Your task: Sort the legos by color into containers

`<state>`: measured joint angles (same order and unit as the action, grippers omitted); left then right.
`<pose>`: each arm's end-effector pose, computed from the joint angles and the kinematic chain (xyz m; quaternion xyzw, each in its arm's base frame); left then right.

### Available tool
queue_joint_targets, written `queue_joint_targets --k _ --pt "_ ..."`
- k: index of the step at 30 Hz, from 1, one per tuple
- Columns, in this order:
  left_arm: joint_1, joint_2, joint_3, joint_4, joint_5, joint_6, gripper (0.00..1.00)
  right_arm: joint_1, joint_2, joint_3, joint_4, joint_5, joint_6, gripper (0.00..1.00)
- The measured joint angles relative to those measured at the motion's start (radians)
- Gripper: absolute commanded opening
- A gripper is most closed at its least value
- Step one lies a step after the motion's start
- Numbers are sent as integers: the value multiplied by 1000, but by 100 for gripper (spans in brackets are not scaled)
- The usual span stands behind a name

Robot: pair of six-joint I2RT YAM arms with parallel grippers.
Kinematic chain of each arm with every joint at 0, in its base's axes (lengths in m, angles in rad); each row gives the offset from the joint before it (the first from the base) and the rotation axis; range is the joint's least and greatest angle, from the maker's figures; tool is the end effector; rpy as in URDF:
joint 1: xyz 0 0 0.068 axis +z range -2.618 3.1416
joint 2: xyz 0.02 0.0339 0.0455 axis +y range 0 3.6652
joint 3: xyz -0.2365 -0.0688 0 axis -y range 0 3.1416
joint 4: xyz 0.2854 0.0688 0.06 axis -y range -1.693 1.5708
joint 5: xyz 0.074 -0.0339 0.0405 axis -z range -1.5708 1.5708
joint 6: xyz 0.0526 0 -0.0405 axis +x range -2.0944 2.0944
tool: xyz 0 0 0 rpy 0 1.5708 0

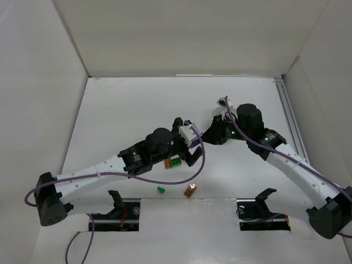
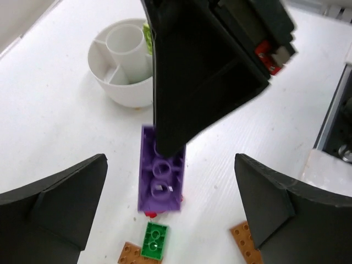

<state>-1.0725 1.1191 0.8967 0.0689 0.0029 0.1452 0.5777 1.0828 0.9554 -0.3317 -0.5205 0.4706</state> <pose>0.1592 -0.2930 0.3025 0.4350 0.6223 -0.2920 0.5816 0.2430 0.1896 0.2926 -0.1795 0.8124 0.4444 0.3320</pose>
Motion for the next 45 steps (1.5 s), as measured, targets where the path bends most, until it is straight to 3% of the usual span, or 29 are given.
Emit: queue_joint_targets --k 9,13,16,19,23,26,34,45 --pt "0 -156 -108 25 -70 -183 100 -207 -3 11 -22 110 -72 0" --pt "50 -195 -118 -43 -116 -369 100 -232 14 56 -61 317 -114 0" --pt "166 -195 -118 -93 -115 -501 100 -221 32 98 -77 504 -145 0" --pt "354 -165 -124 -113 -9 -592 100 -203 79 150 -79 668 -184 0" --pt "641 -82 -176 -51 270 -660 100 -157 168 208 -77 814 -233 0" --pt "766 0 -215 -7 475 -700 100 -122 250 243 -78 893 -267 0" --pt "788 66 -218 3 624 -724 100 -45 398 313 -70 1027 -320 0" --pt "788 2 -218 4 586 -738 100 -8 550 409 -93 1101 -348 0"
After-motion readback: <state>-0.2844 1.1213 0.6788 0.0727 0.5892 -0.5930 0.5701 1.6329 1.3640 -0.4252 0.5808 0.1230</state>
